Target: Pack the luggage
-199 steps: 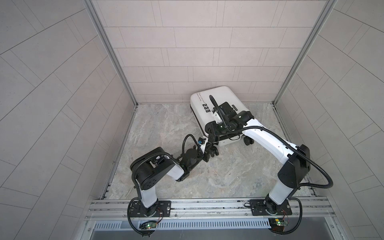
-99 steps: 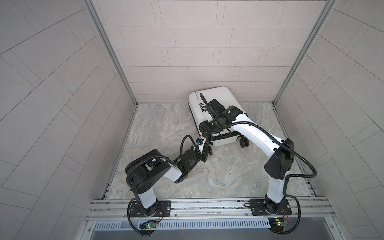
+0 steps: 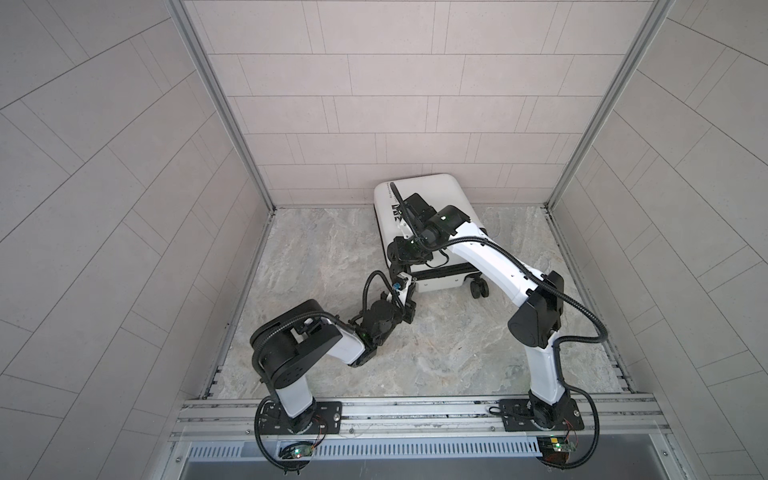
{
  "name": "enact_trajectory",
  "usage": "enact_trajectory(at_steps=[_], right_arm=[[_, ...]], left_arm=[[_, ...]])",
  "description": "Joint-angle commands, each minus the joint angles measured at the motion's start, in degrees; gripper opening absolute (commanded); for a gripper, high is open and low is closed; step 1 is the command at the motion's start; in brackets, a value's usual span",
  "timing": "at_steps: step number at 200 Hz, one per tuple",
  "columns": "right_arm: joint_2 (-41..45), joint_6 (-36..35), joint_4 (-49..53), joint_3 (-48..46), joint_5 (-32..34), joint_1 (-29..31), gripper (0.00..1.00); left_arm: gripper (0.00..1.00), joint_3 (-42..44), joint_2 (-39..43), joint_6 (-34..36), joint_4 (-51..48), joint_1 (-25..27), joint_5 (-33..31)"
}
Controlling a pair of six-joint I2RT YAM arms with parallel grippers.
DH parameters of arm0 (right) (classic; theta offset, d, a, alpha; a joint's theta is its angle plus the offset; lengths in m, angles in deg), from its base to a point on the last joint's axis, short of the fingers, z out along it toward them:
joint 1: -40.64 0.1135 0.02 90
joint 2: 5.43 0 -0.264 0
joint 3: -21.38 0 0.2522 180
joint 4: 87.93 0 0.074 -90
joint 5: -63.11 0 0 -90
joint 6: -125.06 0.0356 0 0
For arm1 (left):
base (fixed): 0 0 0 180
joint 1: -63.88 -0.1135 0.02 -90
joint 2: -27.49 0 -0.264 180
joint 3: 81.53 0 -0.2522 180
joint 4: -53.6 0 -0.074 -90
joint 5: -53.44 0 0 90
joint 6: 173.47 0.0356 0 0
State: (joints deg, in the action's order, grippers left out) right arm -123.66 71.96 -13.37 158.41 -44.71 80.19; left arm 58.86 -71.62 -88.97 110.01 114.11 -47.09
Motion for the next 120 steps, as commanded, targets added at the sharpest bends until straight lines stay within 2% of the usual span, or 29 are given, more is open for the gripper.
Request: enact_trajectory(at_steps=[1, 120], right_arm=[[-2.4, -1.2, -13.1, 3.3, -4.3, 2.8, 0.0], [-3.4, -0.2, -13.0, 5.6, -4.0, 4.2, 0.0]], left_arm=[[0.0, -3.6, -0.7, 1.9, 5.9, 4.4, 9.7], [0.0, -16.3, -11.4, 1.1, 5.9, 10.0, 10.1]])
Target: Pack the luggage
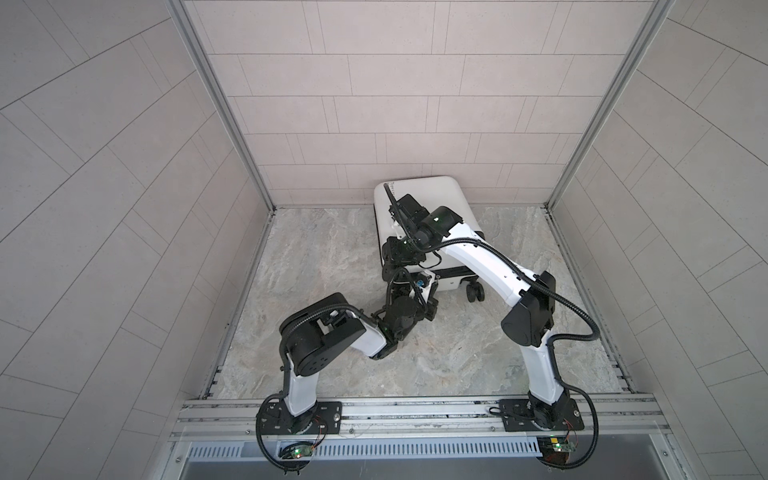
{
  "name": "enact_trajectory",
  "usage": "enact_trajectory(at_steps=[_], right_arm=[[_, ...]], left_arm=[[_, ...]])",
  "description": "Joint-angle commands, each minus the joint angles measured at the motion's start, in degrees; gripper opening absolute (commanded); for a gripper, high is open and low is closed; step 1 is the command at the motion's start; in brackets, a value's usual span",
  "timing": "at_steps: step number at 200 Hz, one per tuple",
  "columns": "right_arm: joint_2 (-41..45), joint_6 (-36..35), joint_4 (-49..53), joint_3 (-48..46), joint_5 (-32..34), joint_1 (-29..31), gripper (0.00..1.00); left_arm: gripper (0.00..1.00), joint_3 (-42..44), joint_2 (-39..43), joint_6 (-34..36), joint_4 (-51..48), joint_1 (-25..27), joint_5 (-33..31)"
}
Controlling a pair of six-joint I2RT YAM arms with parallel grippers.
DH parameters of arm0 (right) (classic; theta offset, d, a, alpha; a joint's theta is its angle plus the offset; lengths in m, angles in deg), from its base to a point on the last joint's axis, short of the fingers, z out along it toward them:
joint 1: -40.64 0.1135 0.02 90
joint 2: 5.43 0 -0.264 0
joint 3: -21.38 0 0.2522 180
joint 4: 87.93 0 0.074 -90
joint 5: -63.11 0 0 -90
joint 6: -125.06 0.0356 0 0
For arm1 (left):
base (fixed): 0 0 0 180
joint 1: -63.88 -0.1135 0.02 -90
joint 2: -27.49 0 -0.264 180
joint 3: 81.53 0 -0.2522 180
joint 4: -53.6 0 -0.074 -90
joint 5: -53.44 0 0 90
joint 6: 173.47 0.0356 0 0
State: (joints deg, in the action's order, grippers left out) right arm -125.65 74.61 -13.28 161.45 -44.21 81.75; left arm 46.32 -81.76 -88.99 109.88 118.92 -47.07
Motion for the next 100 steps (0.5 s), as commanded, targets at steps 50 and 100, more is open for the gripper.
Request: enact_trajectory(at_steps=[50, 100], right_arm=[[-1.4, -3.0, -12.8, 2.6, -4.3, 2.7, 0.0], [1.0, -5.7, -9.1, 2.6, -1.0, 2.7, 0.36]], left_arm=[[0.0, -8.6, -4.7, 0.7, 6.1, 7.1, 10.0], [0.2, -4.7, -2.5, 0.7, 6.1, 7.3, 5.6]])
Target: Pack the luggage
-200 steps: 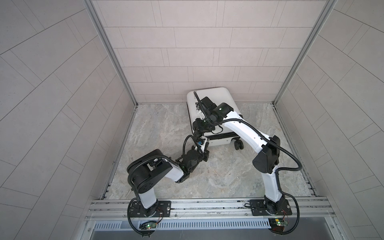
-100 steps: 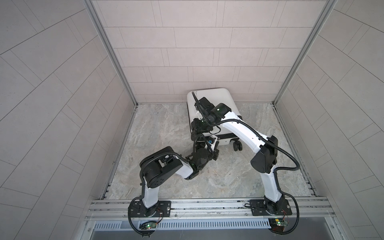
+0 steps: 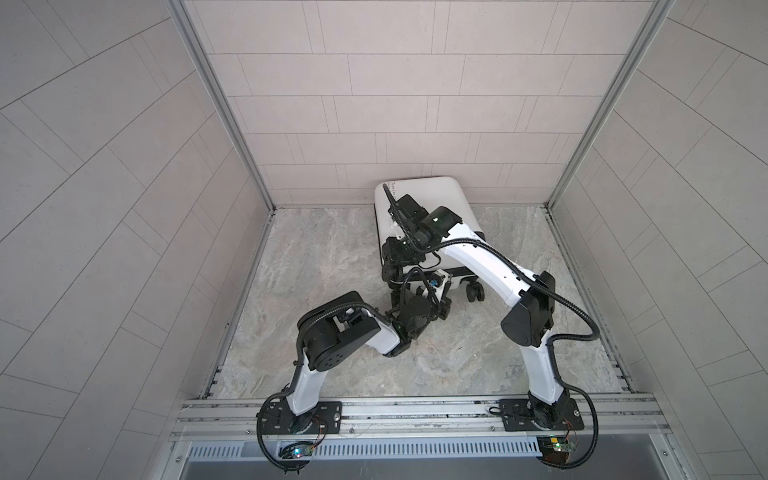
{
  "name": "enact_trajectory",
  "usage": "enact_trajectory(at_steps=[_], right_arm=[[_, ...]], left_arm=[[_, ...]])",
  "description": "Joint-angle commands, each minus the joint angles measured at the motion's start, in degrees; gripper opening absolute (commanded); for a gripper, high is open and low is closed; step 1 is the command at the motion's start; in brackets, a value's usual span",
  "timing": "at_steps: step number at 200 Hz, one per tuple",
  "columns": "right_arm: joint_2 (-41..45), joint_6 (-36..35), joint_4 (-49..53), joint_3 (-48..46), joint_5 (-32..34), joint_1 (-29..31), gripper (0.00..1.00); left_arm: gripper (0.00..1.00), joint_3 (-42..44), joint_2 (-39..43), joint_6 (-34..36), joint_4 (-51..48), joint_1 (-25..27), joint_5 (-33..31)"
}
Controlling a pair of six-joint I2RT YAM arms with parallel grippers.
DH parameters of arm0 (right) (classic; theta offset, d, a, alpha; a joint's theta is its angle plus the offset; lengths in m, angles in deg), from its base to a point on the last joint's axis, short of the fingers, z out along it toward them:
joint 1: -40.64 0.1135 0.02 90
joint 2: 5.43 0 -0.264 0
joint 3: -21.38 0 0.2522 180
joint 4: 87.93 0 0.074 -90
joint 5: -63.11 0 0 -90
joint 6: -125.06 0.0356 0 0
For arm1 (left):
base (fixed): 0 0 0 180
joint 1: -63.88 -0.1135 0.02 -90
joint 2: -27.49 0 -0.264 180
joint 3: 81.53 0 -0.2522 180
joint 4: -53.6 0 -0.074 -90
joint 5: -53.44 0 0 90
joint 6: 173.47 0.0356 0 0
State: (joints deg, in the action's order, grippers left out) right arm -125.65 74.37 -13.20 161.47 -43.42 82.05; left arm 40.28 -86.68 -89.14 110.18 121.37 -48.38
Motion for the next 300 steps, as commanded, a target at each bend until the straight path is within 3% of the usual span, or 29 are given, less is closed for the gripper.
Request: enact_trajectory(at_steps=[1, 17, 32, 59, 104, 132, 139, 151, 157, 214, 240, 262, 300], right_arm=[[1.0, -5.6, -9.1, 2.6, -1.7, 2.4, 0.38], [2.1, -6.8, -7.6, 2.4, -0.6, 2.3, 0.49], [3.2, -7.6, -6.4, 2.1, 0.2, 2.1, 0.57], [6.0, -8.6, -5.6, 0.3, 1.9, 1.7, 0.65], [11.7, -9.9, -4.8, -3.2, 4.1, -0.9, 0.68], [15.4, -10.2, -6.3, -6.6, 3.3, -2.9, 0.68], [16.1, -10.5, -6.4, -6.9, 3.3, -3.3, 0.68], [17.2, -11.1, -6.2, -7.5, 3.5, -3.8, 0.68], [17.7, -11.5, -6.2, -7.9, 3.7, -4.1, 0.68], [24.0, -13.2, -7.1, -13.6, 5.6, -7.6, 0.68], [28.2, -13.0, -8.5, -19.2, 8.2, -9.5, 0.68], [33.1, -13.5, -10.2, -26.1, 9.5, -12.1, 0.68], [43.2, -13.3, -15.6, -41.7, 8.6, -18.4, 0.68]], left_arm=[[0.22, 1.5, 2.5, 0.9, 5.8, 4.8, 6.8], [0.44, 3.8, 4.2, 1.0, 5.8, 4.8, 4.8], [0.54, 6.0, 5.9, 1.6, 5.8, 5.0, 3.1], [0.58, 8.9, 8.5, 1.8, 5.8, 5.3, 1.1], [0.64, 14.4, 14.1, 3.2, 5.2, 6.6, -4.1], [0.7, 15.6, 21.0, 4.3, -1.8, 6.6, -7.5], [0.76, 15.2, 22.9, 4.3, -5.6, 6.6, -9.2], [0.97, 14.2, 26.6, 4.0, -12.3, 6.6, -12.0], [1.0, 13.5, 28.4, 3.8, -15.5, 6.6, -13.3], [1.0, 9.4, 39.6, 8.2, -31.5, 6.6, -20.3], [1.0, 10.2, 42.8, 6.2, -32.1, 6.6, -28.7], [1.0, 11.2, 47.1, 3.5, -34.8, 6.4, -32.1], [1.0, 4.4, 53.4, -1.2, -57.9, 5.6, -37.4]])
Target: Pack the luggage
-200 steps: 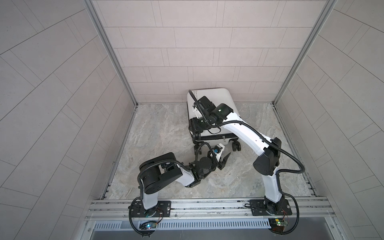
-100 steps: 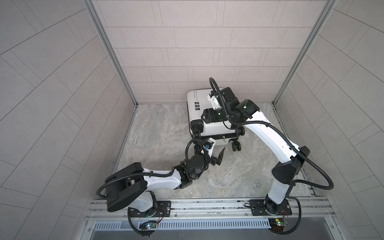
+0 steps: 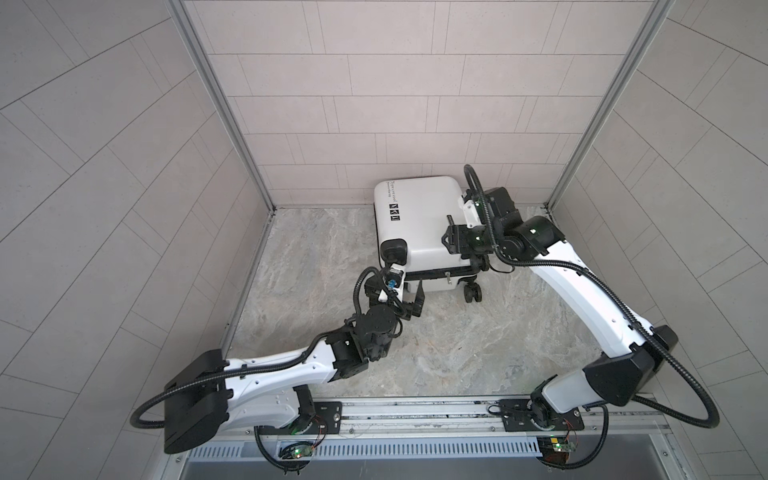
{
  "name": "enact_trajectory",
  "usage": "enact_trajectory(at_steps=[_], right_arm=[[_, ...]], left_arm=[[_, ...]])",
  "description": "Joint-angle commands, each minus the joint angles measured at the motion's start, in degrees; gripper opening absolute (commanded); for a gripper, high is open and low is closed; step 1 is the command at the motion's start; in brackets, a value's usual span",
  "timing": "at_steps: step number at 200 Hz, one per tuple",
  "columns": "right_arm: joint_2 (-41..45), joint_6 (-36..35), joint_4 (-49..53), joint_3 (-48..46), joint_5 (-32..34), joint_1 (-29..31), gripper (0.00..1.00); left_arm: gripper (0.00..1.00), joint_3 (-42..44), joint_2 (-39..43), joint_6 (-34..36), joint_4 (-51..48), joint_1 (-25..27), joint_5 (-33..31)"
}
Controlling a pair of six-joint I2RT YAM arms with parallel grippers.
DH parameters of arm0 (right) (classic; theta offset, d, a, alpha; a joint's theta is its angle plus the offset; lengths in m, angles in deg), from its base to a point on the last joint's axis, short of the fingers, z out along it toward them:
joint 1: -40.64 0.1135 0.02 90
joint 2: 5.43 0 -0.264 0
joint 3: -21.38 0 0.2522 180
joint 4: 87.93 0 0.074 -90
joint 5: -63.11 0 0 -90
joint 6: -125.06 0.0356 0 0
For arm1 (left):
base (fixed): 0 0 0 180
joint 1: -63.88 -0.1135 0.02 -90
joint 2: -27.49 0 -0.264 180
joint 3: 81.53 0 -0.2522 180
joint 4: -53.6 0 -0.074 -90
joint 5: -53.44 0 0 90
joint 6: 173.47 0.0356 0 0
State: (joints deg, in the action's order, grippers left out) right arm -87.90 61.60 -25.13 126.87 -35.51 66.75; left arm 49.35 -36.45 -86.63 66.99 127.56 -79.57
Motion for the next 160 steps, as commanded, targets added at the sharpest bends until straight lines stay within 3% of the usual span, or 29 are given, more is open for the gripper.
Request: enact_trajectory(at_steps=[1, 41, 68, 89, 113, 160], right_arm=[[5.7, -0.5, -3.8, -7.6, 0.7, -3.3, 0.68], [13.3, -2.9, -9.2, -19.4, 0.4, -5.0, 0.68], [15.2, -3.1, -9.4, -22.2, 0.4, -5.0, 0.68], [15.3, -3.0, -10.0, -23.8, -1.3, -5.0, 0.68], [13.8, -3.0, -9.4, -24.6, -4.5, -5.0, 0.68], [12.8, -3.7, -11.1, -28.8, -7.4, -4.2, 0.68]], left_arm=[[1.0, -4.7, 3.3, -3.7, -15.1, -0.6, -6.3], [1.0, -6.0, 10.5, -6.4, -25.8, -2.5, -7.4], [1.0, -8.9, 14.1, -14.9, -37.1, -7.6, -4.3], [1.0, -13.0, 13.9, -19.4, -45.9, -11.6, 0.4], [1.0, -17.9, 12.5, -20.6, -53.1, -12.4, 1.9], [1.0, -19.7, 9.5, -24.2, -55.2, -12.6, 8.8]])
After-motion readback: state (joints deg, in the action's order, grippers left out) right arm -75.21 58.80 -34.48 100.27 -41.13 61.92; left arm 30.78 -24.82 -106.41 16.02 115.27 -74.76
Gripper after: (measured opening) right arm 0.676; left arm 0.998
